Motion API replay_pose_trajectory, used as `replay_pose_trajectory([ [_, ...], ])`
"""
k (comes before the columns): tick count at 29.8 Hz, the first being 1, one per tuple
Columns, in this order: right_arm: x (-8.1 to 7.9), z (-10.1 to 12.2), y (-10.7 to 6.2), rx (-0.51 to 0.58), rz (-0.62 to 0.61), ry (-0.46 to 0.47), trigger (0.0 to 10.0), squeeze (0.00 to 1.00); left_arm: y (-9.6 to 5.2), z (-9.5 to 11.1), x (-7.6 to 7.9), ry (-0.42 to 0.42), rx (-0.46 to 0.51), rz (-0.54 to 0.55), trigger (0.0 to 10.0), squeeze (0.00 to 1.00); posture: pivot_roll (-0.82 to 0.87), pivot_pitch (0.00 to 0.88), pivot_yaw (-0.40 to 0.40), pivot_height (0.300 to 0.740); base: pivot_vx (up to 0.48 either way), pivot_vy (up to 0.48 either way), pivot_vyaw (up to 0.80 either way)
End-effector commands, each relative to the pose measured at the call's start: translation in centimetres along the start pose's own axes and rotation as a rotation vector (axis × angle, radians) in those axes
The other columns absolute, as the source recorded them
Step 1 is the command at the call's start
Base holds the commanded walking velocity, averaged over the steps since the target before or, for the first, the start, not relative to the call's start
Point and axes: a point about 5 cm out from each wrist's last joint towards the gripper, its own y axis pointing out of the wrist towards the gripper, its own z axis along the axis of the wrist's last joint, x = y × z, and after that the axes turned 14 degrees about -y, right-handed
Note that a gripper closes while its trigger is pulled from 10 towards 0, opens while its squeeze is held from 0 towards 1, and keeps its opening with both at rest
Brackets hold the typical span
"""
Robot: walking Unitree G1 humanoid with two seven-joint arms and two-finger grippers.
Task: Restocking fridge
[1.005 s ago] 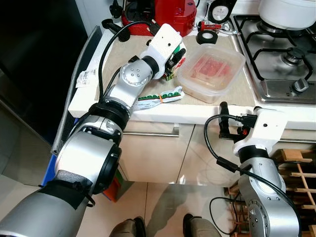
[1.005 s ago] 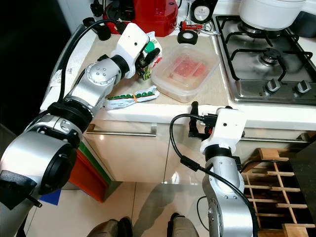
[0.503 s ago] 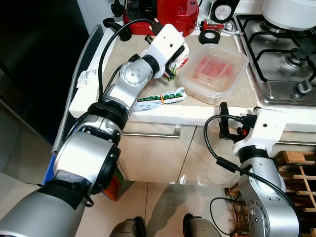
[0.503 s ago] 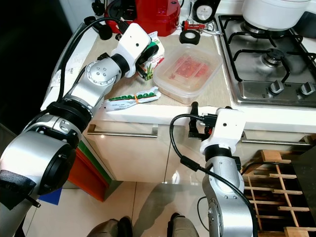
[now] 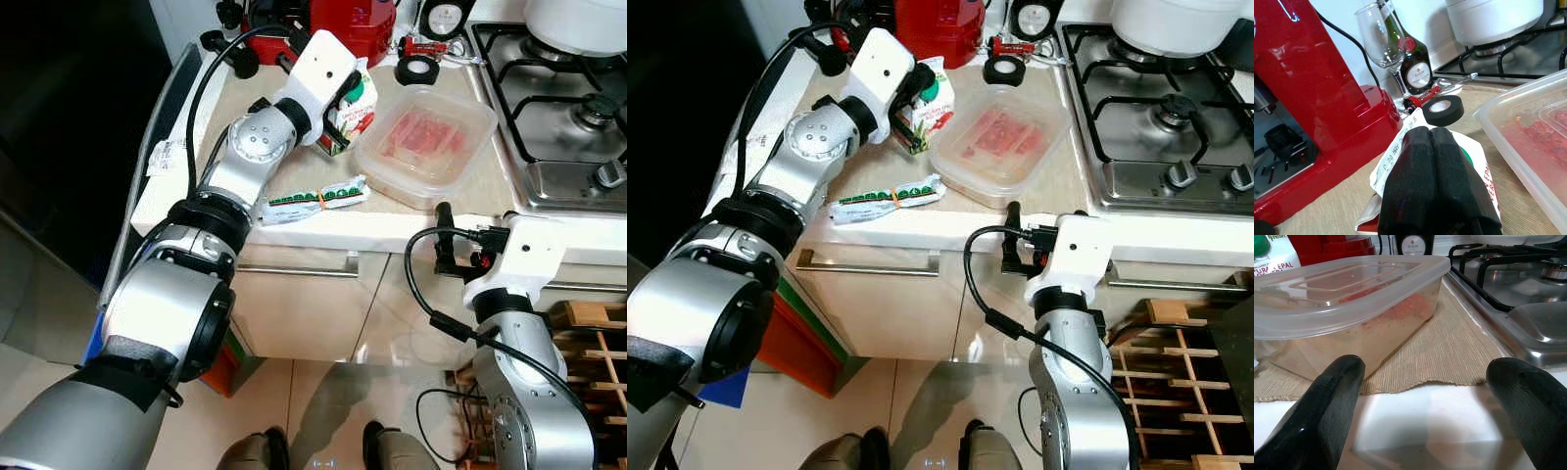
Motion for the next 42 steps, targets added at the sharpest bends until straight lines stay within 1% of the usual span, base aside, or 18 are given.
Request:
replay_pose_trajectory([
  [1,-0.1,0.0,0.1,0.002,0.005,-0.004,10.0,0.0,-0.1,0.4,-0.4,-0.019,0.005,-0.003,0.0,0.0,-0.27,0.135,0.054,0.74,0.0,0.0,0.0],
  [4,-0.2,-0.1,0.2,0.003,0.008,-0.005,10.0,0.0,-0.2,0.8,-0.8,-0.077,0.036,0.002,0.0,0.0,-0.27,0.127,0.053,0.74,0.0,0.0,0.0],
  [9,-0.2,-0.1,0.2,0.004,0.011,-0.006,10.0,0.0,-0.4,1.7,-1.5,-0.111,0.08,0.015,0.0,0.0,-0.27,0.123,0.05,0.74,0.0,0.0,0.0],
  [10,-0.2,-0.1,0.3,0.004,0.011,-0.006,10.0,0.0,-0.4,2.0,-1.7,-0.113,0.093,0.02,0.0,0.0,-0.27,0.121,0.05,0.74,0.0,0.0,0.0],
  [13,-0.2,-0.2,0.4,0.003,0.011,-0.007,10.0,0.0,-0.4,3.7,-2.3,-0.173,0.179,0.022,0.0,0.0,-0.27,0.118,0.052,0.74,0.0,0.0,0.0],
  [16,-0.2,-0.2,0.4,0.002,0.011,-0.007,10.0,0.0,-0.5,3.9,-2.5,-0.173,0.185,0.02,0.0,0.0,-0.27,0.118,0.053,0.74,0.0,0.0,0.0],
  [17,-0.3,-0.2,0.4,0.002,0.01,-0.007,10.0,0.0,-0.6,3.8,-2.8,-0.148,0.177,0.04,0.0,0.0,-0.27,0.119,0.055,0.74,0.0,0.0,0.0],
  [18,-0.3,-0.2,0.4,0.001,0.01,-0.006,10.0,0.0,-0.9,3.4,-3.1,-0.111,0.147,0.063,4.0,0.0,-0.26,0.119,0.056,0.74,0.0,0.0,0.0],
  [19,-0.3,-0.2,0.4,0.001,0.01,-0.006,10.0,0.0,-0.9,3.4,-3.1,-0.111,0.147,0.063,4.0,0.0,-0.26,0.119,0.056,0.74,0.0,0.0,0.0],
  [20,-0.3,-0.2,0.4,0.001,0.009,-0.005,10.0,0.0,-1.1,3.1,-3.4,-0.11,0.145,0.082,10.0,0.0,-0.26,0.121,0.057,0.74,0.0,0.0,0.0],
  [22,-0.3,-0.3,0.4,0.0,0.008,-0.005,10.0,0.0,-1.3,3.0,-3.6,-0.114,0.146,0.092,10.0,0.0,-0.26,0.121,0.057,0.74,0.0,0.0,0.0],
  [23,-0.4,-0.4,0.4,-0.002,0.008,-0.003,10.0,0.0,-1.7,2.6,-4.1,-0.099,0.137,0.123,10.0,1.0,-0.26,0.123,0.054,0.74,0.0,0.0,0.0],
  [26,-0.3,-0.4,0.4,-0.004,0.008,-0.002,10.0,0.0,-1.9,2.3,-4.5,-0.086,0.131,0.141,10.0,1.0,-0.26,0.124,0.05,0.74,0.0,0.0,0.0],
  [30,-0.2,-0.4,0.5,-0.003,0.011,-0.006,10.0,0.0,-1.8,2.5,-4.2,-0.076,0.139,0.121,10.0,1.0,-0.26,0.124,0.045,0.74,0.0,0.0,0.0],
  [34,-0.1,-0.4,0.6,0.0,0.01,-0.008,10.0,0.0,-1.5,2.5,-3.5,-0.069,0.135,0.071,10.0,1.0,-0.26,0.125,0.044,0.74,0.0,0.0,0.0],
  [35,-0.1,-0.4,0.6,0.001,0.009,-0.009,10.0,0.0,-1.3,1.9,-2.9,-0.075,0.11,0.035,10.0,1.0,-0.26,0.126,0.042,0.74,0.0,0.0,0.0],
  [37,-0.1,-0.4,0.5,0.002,0.01,-0.009,10.0,0.0,-1.1,1.2,-2.5,-0.102,0.077,0.011,10.0,1.0,-0.27,0.127,0.041,0.74,0.0,0.0,0.0],
  [42,-0.1,-0.3,0.5,0.001,0.009,-0.01,10.0,0.0,-1.0,0.8,-2.2,-0.089,0.054,0.002,10.0,1.0,-0.27,0.129,0.04,0.74,0.0,0.0,0.0],
])
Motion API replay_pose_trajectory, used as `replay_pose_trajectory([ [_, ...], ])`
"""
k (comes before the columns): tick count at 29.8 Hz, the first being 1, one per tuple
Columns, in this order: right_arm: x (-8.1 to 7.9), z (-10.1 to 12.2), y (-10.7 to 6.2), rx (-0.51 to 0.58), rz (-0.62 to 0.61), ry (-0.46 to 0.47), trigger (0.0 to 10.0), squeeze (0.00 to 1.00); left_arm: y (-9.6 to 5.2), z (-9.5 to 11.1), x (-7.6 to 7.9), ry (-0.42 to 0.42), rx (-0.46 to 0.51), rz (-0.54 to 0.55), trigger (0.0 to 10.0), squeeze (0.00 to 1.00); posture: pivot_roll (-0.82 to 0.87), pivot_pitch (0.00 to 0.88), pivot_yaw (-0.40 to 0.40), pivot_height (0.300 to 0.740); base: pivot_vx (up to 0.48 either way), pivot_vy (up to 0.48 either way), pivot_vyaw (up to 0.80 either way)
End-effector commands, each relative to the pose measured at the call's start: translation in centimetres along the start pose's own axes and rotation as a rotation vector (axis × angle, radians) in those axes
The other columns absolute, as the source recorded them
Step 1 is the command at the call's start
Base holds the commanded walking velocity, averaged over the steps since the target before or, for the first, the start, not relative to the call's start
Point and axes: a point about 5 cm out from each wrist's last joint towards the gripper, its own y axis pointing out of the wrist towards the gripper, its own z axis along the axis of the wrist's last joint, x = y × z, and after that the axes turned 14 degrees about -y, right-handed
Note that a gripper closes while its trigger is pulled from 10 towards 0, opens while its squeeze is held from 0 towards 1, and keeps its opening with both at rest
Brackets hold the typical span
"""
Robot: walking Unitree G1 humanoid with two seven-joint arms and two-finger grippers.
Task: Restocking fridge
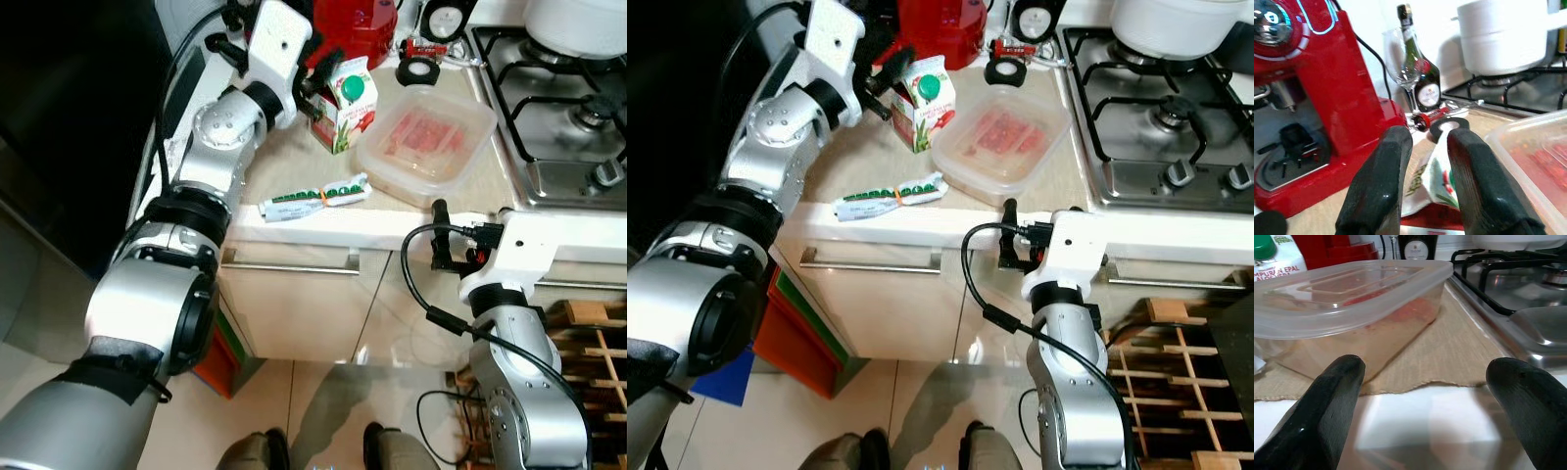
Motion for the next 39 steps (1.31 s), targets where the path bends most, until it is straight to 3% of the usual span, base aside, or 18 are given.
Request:
replay_pose_trajectory([
  [1,0.1,-0.2,-0.1,-0.007,-0.001,-0.005,10.0,0.0,0.2,0.0,0.1,0.021,-0.016,-0.011,10.0,1.0,-0.27,0.129,0.039,0.74,0.0,0.0,0.0],
  [8,0.3,-0.1,-0.4,-0.01,-0.004,-0.012,10.0,0.0,0.2,-0.2,0.1,0.04,-0.025,0.005,10.0,1.0,-0.29,0.135,0.035,0.74,0.0,0.0,0.0],
  [17,0.5,-0.2,-0.7,-0.016,-0.005,-0.017,10.0,0.0,0.5,0.2,-0.2,-0.013,-0.027,0.026,10.0,1.0,-0.3,0.142,0.033,0.74,0.0,0.0,0.0],
  [18,0.5,-0.2,-0.8,-0.017,-0.006,-0.018,10.0,0.0,0.6,0.3,-0.2,-0.016,-0.027,0.029,10.0,0.4,-0.3,0.142,0.033,0.74,0.0,0.0,0.0],
  [19,0.6,-0.2,-0.8,-0.017,-0.006,-0.019,10.0,0.0,0.6,0.5,-0.2,-0.034,-0.02,0.029,10.0,0.0,-0.3,0.142,0.033,0.74,0.0,0.0,0.0],
  [24,0.6,-0.2,-0.8,-0.019,-0.007,-0.02,10.0,0.0,1.1,0.6,0.0,-0.094,-0.031,0.037,10.0,0.0,-0.31,0.143,0.033,0.74,0.0,0.0,0.0],
  [33,0.5,-0.2,-0.9,-0.023,-0.008,-0.016,10.0,0.0,1.5,0.1,0.6,-0.093,-0.075,0.045,10.0,0.0,-0.31,0.145,0.036,0.74,0.0,0.0,0.0],
  [39,0.5,-0.3,-1.0,-0.028,-0.009,-0.019,10.0,0.0,1.8,-0.3,1.3,-0.165,-0.093,0.017,10.0,0.0,-0.32,0.143,0.037,0.74,0.0,0.0,0.0],
])
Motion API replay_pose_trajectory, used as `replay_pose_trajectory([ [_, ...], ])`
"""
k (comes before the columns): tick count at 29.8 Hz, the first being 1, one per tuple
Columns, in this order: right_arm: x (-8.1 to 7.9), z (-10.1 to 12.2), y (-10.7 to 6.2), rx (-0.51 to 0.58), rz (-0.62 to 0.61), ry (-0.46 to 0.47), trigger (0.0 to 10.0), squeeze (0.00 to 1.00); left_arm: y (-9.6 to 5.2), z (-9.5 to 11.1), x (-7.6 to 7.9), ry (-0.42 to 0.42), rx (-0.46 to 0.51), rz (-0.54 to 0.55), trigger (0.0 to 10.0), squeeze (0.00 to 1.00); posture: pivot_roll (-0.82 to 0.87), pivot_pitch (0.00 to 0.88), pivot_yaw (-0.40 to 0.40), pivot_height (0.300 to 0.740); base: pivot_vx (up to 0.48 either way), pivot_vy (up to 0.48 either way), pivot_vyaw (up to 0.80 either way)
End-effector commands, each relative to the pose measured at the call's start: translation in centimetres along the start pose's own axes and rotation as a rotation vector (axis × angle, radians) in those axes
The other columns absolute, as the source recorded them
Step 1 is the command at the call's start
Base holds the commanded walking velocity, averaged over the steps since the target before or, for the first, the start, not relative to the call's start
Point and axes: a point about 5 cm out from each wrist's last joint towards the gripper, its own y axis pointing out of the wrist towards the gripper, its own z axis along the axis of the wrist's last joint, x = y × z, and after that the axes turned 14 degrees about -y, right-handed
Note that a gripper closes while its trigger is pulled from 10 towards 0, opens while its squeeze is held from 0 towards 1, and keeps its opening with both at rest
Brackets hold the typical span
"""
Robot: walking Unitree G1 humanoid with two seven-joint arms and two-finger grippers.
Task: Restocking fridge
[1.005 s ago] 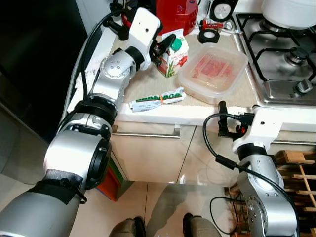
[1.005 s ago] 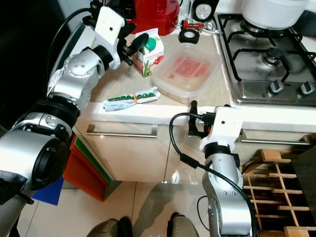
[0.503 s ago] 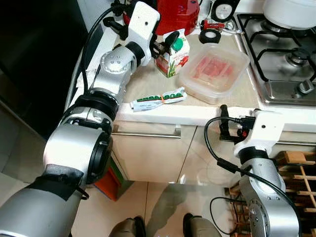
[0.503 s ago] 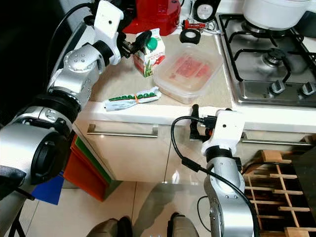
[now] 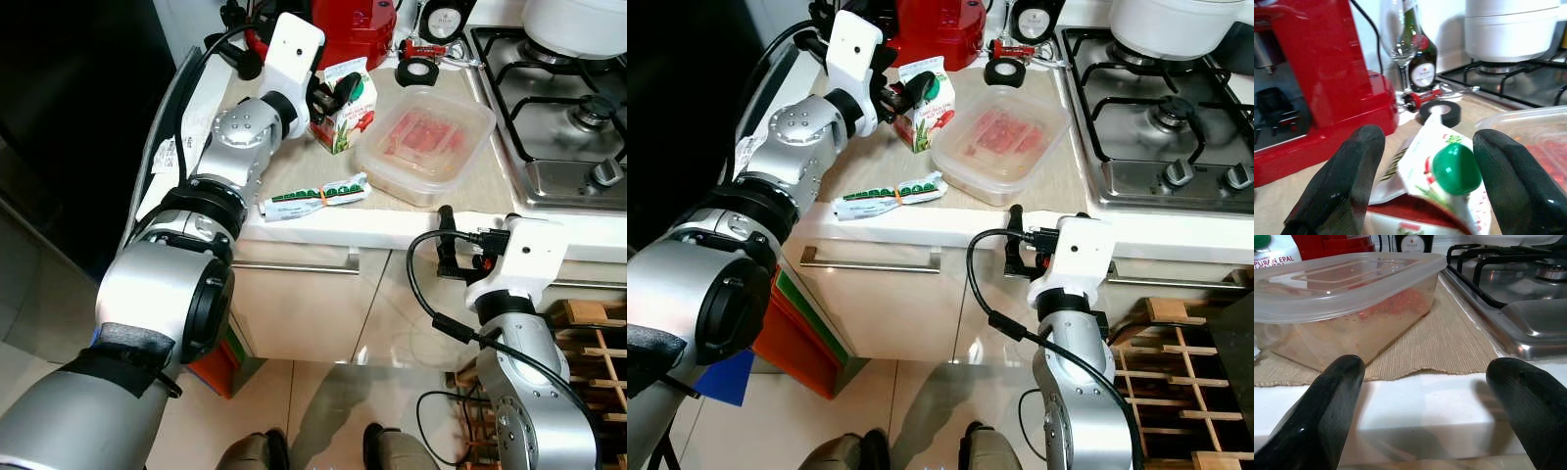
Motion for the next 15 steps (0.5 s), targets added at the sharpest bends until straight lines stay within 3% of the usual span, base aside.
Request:
replay_pose_trajectory([
  [1,0.0,0.1,-0.3,-0.005,-0.001,-0.006,10.0,0.0,0.2,0.3,0.2,-0.031,-0.009,-0.013,10.0,0.0,-0.32,0.143,0.039,0.74,0.0,0.0,0.0],
  [4,0.0,0.0,-0.3,-0.006,-0.001,-0.005,10.0,0.0,0.2,0.1,0.1,-0.066,-0.022,-0.015,10.0,0.0,-0.32,0.141,0.039,0.74,0.0,0.0,0.0],
  [5,0.0,0.0,-0.3,-0.006,0.0,-0.005,10.0,0.0,0.2,-0.1,0.1,-0.109,-0.039,-0.01,4.0,0.0,-0.32,0.14,0.04,0.74,0.0,0.0,0.0],
  [6,0.0,0.0,-0.3,-0.006,0.0,-0.005,10.0,0.0,0.2,-0.1,0.1,-0.109,-0.039,-0.01,4.0,0.0,-0.32,0.14,0.04,0.74,0.0,0.0,0.0],
  [7,0.0,0.0,-0.3,-0.006,0.0,-0.005,10.0,0.0,0.2,-0.5,0.1,-0.122,-0.068,-0.02,0.0,0.0,-0.32,0.136,0.04,0.74,0.0,0.0,0.0],
  [15,0.0,-0.1,-0.2,-0.005,0.005,-0.007,10.0,0.0,0.0,-0.9,-0.2,-0.052,-0.093,0.019,0.0,0.0,-0.32,0.127,0.037,0.74,0.0,0.0,0.0],
])
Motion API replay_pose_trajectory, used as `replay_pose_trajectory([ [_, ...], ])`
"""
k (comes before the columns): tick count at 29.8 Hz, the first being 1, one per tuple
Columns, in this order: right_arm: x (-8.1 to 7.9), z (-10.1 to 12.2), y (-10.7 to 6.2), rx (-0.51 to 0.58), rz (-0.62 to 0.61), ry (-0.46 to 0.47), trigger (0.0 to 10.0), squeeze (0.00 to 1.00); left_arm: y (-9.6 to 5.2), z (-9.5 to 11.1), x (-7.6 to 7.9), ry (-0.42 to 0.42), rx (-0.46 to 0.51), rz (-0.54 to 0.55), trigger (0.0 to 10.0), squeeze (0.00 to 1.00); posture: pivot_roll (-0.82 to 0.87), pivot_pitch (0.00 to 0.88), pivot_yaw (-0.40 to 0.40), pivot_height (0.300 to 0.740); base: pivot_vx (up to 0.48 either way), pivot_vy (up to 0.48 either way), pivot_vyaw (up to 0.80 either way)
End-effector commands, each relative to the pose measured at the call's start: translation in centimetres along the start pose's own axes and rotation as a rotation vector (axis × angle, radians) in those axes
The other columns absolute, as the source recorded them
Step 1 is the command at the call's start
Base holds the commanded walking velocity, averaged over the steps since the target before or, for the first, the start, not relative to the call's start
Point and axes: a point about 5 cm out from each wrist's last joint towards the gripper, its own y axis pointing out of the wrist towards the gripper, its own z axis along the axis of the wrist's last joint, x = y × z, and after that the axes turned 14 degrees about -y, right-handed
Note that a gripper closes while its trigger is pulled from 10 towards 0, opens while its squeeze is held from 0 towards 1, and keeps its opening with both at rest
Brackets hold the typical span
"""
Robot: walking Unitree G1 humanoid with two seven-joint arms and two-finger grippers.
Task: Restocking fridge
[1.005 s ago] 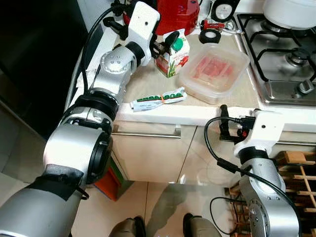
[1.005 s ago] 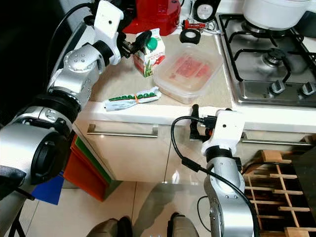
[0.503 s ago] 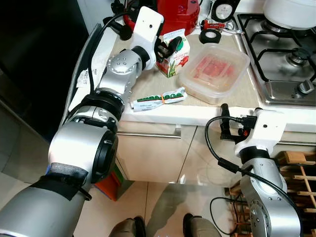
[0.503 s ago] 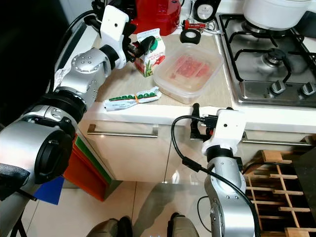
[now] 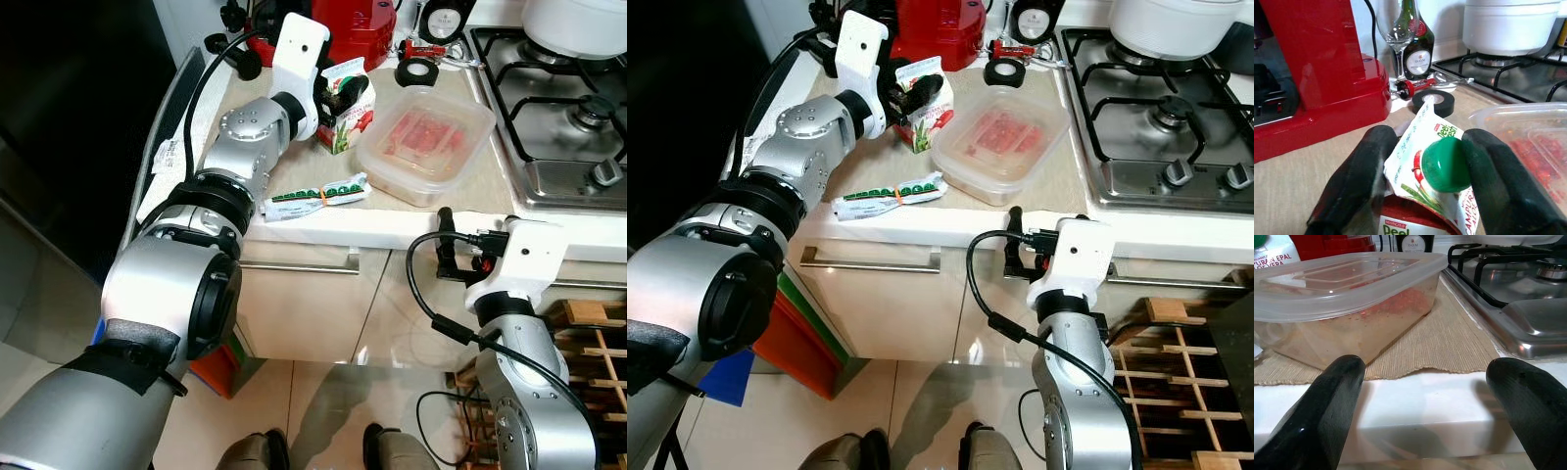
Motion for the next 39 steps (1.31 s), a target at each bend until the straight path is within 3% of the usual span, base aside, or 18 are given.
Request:
replay_pose_trajectory([
  [1,0.0,0.0,-0.2,-0.003,0.004,-0.009,10.0,0.0,-0.1,-0.6,-0.2,0.015,-0.036,0.009,0.0,0.0,-0.32,0.127,0.037,0.74,0.0,0.0,0.0],
  [9,0.0,0.0,-0.2,-0.004,0.006,-0.008,10.0,0.0,-0.1,-0.3,-0.2,0.02,-0.021,-0.003,0.0,0.0,-0.31,0.131,0.037,0.74,0.0,0.0,0.0],
  [16,0.0,-0.1,0.0,-0.009,0.007,-0.008,10.0,0.0,-0.1,1.6,0.2,0.031,0.08,-0.062,0.0,0.0,-0.31,0.133,0.03,0.74,0.0,0.0,0.0],
  [33,0.0,-0.2,0.3,-0.007,0.006,-0.011,10.0,0.0,-0.1,1.9,0.4,0.07,0.097,-0.083,0.0,0.0,-0.3,0.126,0.034,0.74,0.0,0.0,0.0],
  [39,0.0,-0.2,0.3,-0.005,0.005,-0.012,10.0,0.0,-0.4,4.2,0.0,0.056,0.209,-0.066,0.0,0.0,-0.3,0.127,0.035,0.74,0.0,0.0,0.0],
])
